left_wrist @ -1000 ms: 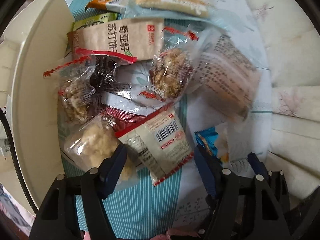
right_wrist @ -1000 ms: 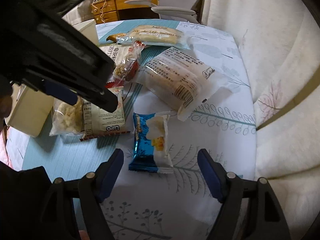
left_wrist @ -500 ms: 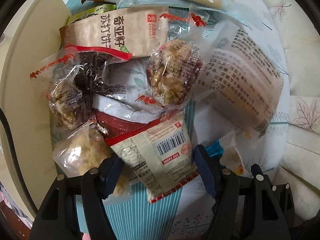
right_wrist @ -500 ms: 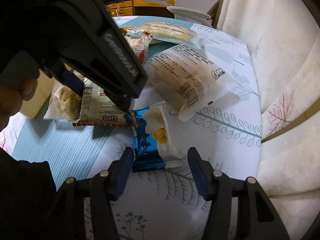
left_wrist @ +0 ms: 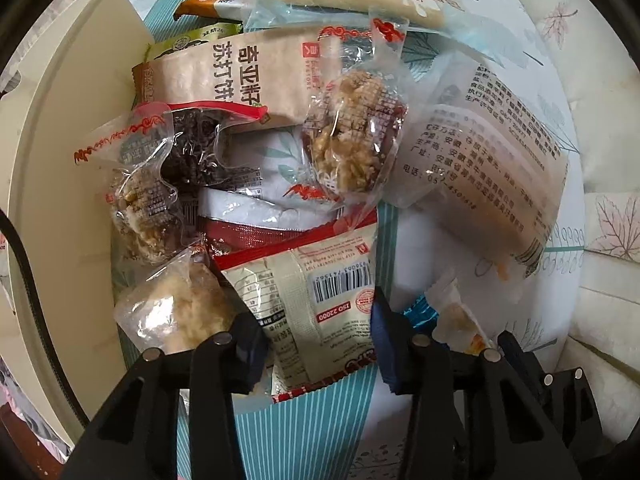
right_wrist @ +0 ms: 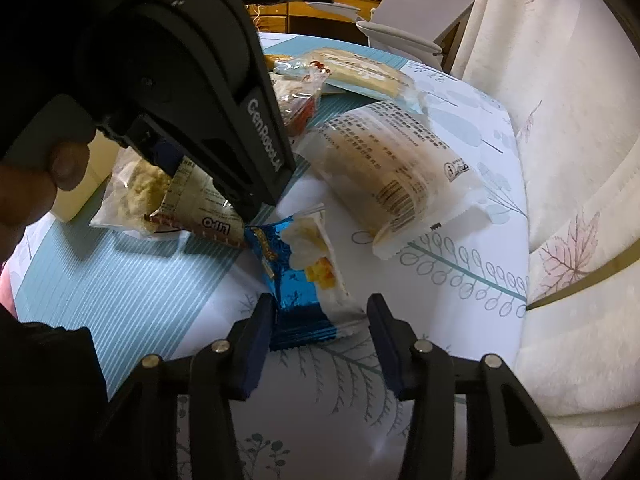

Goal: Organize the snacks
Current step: 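Grasp the LIPO pack with the left tool while the right tool grasps the blue bar, then drop the LIPO pack and blue bar into the white tray, opening both tools, then move both tools back over the remaining snacks, then grasp the clear puffed-snack bag with the left tool while the right tool grasps the printed pastry bag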

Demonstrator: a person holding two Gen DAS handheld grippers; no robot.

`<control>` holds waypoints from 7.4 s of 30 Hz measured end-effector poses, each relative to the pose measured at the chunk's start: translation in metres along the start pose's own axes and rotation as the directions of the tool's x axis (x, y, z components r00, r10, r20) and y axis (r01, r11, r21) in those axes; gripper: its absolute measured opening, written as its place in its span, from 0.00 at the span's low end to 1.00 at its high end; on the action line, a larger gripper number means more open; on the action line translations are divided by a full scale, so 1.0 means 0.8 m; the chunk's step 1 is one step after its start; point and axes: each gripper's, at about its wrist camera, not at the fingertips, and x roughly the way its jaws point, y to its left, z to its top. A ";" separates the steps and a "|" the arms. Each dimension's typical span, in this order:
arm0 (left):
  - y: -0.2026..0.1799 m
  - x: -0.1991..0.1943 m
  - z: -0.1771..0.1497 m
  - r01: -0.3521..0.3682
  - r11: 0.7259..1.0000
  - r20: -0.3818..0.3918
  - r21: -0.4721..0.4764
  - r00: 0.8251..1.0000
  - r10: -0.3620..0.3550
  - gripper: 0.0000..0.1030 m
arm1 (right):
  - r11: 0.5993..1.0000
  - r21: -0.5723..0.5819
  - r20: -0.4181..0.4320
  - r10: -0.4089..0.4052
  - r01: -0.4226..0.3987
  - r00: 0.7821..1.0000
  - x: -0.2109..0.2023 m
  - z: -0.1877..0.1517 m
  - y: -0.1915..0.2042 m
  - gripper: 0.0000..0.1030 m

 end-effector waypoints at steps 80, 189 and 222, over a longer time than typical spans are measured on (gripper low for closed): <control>0.415 -0.242 -0.053 0.285 0.909 0.228 0.304 0.905 -0.359 0.73 | 0.842 0.535 0.110 0.017 -0.073 0.994 -0.127 0.155 0.257 0.66; 0.140 0.003 -0.031 0.158 0.890 0.084 -0.427 0.987 -0.134 0.46 | 0.995 0.098 -0.130 0.023 -0.011 0.991 0.089 0.131 -0.080 0.86; 0.155 -0.198 -0.096 0.338 0.941 0.346 0.018 0.881 -0.323 0.46 | 0.828 0.555 -0.301 0.290 -0.080 0.908 -0.006 0.038 -0.023 0.70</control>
